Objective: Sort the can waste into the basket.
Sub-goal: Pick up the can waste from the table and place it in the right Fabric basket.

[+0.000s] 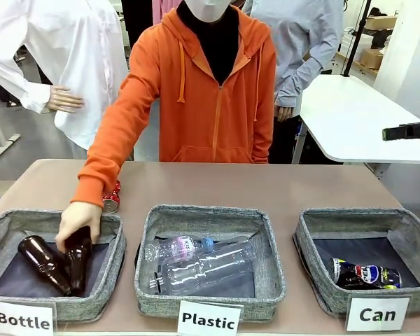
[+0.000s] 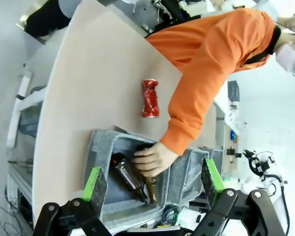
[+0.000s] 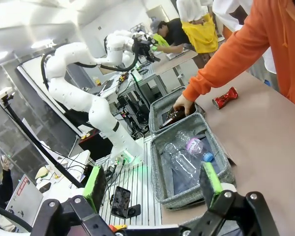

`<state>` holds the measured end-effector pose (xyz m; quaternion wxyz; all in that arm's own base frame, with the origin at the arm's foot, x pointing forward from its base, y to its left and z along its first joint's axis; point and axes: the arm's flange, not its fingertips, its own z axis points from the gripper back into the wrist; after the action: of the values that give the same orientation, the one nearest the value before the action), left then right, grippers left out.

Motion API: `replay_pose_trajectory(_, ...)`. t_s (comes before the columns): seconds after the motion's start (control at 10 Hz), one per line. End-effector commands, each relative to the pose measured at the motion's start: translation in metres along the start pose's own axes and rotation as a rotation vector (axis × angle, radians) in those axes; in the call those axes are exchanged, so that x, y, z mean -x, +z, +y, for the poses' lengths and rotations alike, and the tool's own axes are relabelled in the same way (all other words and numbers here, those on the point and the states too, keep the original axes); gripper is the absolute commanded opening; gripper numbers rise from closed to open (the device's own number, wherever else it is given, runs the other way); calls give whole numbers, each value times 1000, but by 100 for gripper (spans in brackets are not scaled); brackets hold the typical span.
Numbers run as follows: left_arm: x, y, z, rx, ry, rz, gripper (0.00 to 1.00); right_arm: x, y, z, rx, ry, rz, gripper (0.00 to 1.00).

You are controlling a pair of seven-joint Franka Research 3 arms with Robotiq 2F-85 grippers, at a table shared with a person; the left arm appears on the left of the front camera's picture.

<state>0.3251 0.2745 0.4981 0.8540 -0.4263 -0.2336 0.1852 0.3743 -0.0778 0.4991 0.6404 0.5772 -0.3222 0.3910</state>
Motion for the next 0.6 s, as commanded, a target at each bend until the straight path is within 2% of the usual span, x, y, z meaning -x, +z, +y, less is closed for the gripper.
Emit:
replay_pose_trajectory(0.0, -8, -13, -6, -16, -21, 17, 100, -1, 0, 1, -3, 21, 8, 100)
replay_pose_trajectory(0.3, -4, -45, -37, -42, -57, 100, 100, -1, 0, 1, -3, 21, 8, 100)
replay_pose_trajectory(0.5, 2, -94, -76, -151, -104, 195, 100, -1, 0, 1, -3, 21, 8, 100)
